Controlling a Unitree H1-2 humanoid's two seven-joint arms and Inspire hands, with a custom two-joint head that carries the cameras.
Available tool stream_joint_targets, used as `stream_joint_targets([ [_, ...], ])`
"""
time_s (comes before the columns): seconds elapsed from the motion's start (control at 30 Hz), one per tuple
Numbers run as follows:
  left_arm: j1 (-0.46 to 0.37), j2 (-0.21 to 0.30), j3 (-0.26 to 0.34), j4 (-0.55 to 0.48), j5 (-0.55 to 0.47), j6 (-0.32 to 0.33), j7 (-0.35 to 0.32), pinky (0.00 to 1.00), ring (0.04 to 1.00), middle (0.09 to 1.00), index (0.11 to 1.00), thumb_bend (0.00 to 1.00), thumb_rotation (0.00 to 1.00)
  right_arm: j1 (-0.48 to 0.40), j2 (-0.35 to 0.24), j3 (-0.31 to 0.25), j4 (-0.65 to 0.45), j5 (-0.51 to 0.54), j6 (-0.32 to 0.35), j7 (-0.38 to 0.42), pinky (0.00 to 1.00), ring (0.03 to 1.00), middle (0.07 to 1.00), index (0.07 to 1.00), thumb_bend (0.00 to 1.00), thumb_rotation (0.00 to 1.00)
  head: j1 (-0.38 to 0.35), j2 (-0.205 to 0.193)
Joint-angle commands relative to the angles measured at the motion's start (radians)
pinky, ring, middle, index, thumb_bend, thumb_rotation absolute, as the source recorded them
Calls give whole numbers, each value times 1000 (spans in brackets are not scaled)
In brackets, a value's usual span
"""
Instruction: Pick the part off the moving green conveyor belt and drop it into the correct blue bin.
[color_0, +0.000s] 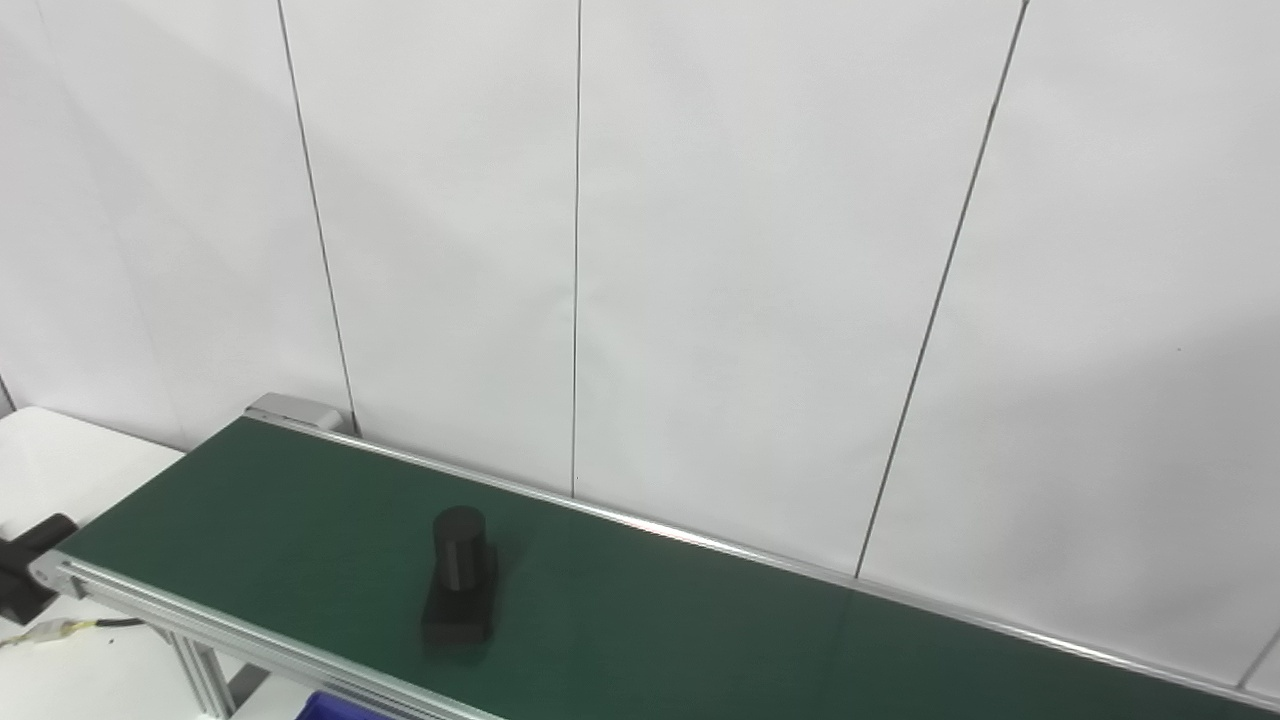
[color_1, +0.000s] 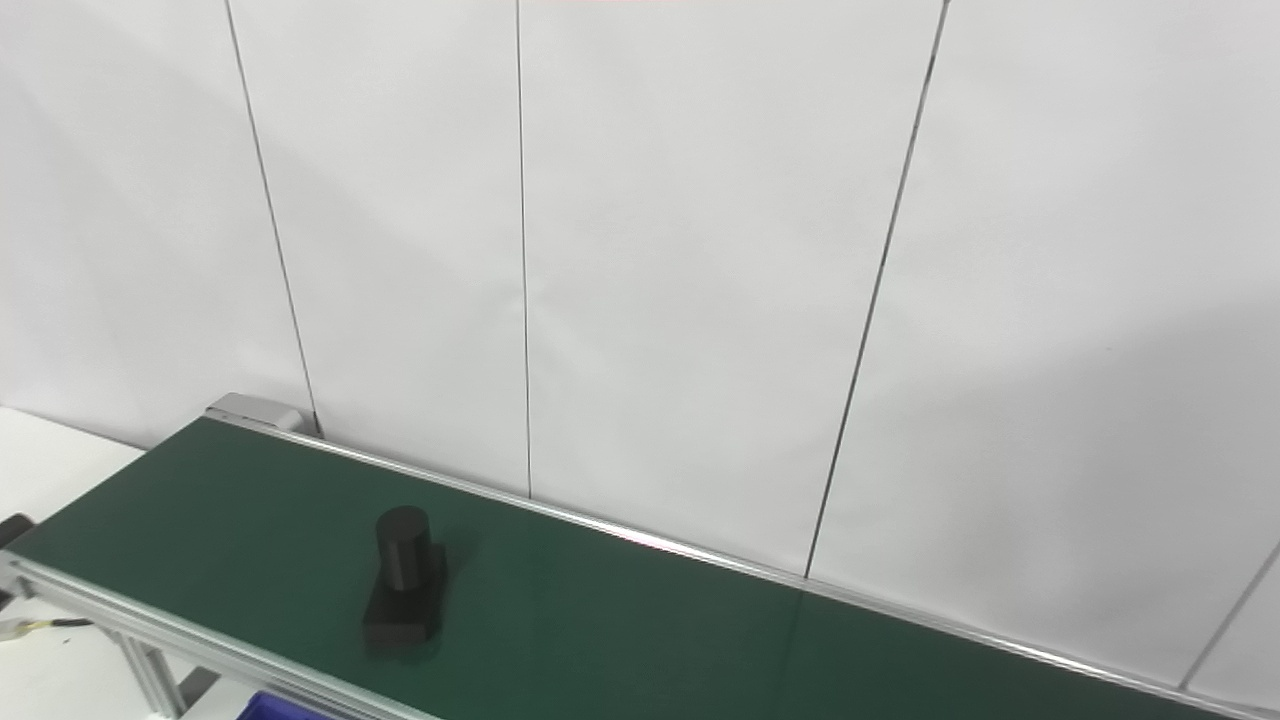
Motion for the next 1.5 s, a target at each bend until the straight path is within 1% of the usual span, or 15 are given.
stream_joint_targets([
  [0.0,-15,1,4,-9,-5,-35,7,674,773,824,839,980,389,-32,3,-10,-35,20,-36,16,672,753,777,799,999,133,-14,5],
  [0.1,-14,4,6,-15,-14,-31,-1,683,778,830,847,978,386,-61,12,-10,-29,42,-35,29,703,754,775,802,1000,91,-30,11],
  [0.13,-14,6,6,-18,-19,-32,-5,684,779,832,848,976,385,-68,16,-11,-28,43,-33,31,709,754,775,802,1000,88,-48,18],
  [0.23,-15,17,-4,-24,-26,-40,2,684,776,830,846,973,374,-96,29,-18,-43,47,18,33,722,752,774,800,1000,135,-76,26],
  [0.33,-13,27,-15,-36,-35,-41,8,688,778,830,846,979,382,-124,34,-27,-57,57,67,37,723,754,777,803,1000,165,-87,32],
  [0.43,-11,36,-30,-57,-61,-41,29,685,770,820,828,993,373,-157,35,-36,-70,54,117,44,733,762,783,811,1000,222,-96,36],
  [0.5,-9,39,-37,-67,-73,-41,42,688,768,814,821,1000,380,-175,35,-40,-76,47,144,47,725,760,780,811,1000,253,-102,38],
  [0.6,-8,43,-46,-79,-86,-41,63,714,767,805,816,1000,427,-198,36,-42,-85,40,185,52,735,769,791,819,1000,295,-110,40],
  [0.73,-11,45,-56,-80,-95,-41,84,705,767,801,813,1000,400,-218,43,-47,-92,18,224,53,736,775,793,825,1000,327,-127,42],
  [0.83,-16,45,-63,-73,-98,-41,104,674,759,796,807,1000,407,-229,47,-50,-94,-1,240,54,748,781,795,829,997,341,-129,40],
  [0.97,-22,45,-74,-68,-93,-41,130,665,753,791,802,1000,422,-248,46,-56,-84,-20,240,58,750,782,795,831,977,341,-126,42],
  [1.07,-23,46,-77,-67,-104,-41,130,682,764,799,806,1000,438,-266,46,-54,-80,-36,247,62,756,787,802,840,955,344,-147,44],
  [1.13,-24,46,-78,-65,-104,-41,134,667,762,797,800,1000,438,-277,48,-51,-74,-51,252,64,761,794,807,846,933,342,-162,37],
  [1.33,-32,48,-76,-50,-122,-41,120,678,767,800,804,1000,440,-299,55,-44,-66,-91,293,68,753,796,816,853,912,342,-192,41],
  [1.47,-37,53,-76,-45,-131,-41,116,685,770,801,804,1000,426,-315,64,-37,-45,-116,285,68,764,802,817,853,901,353,-222,36],
])
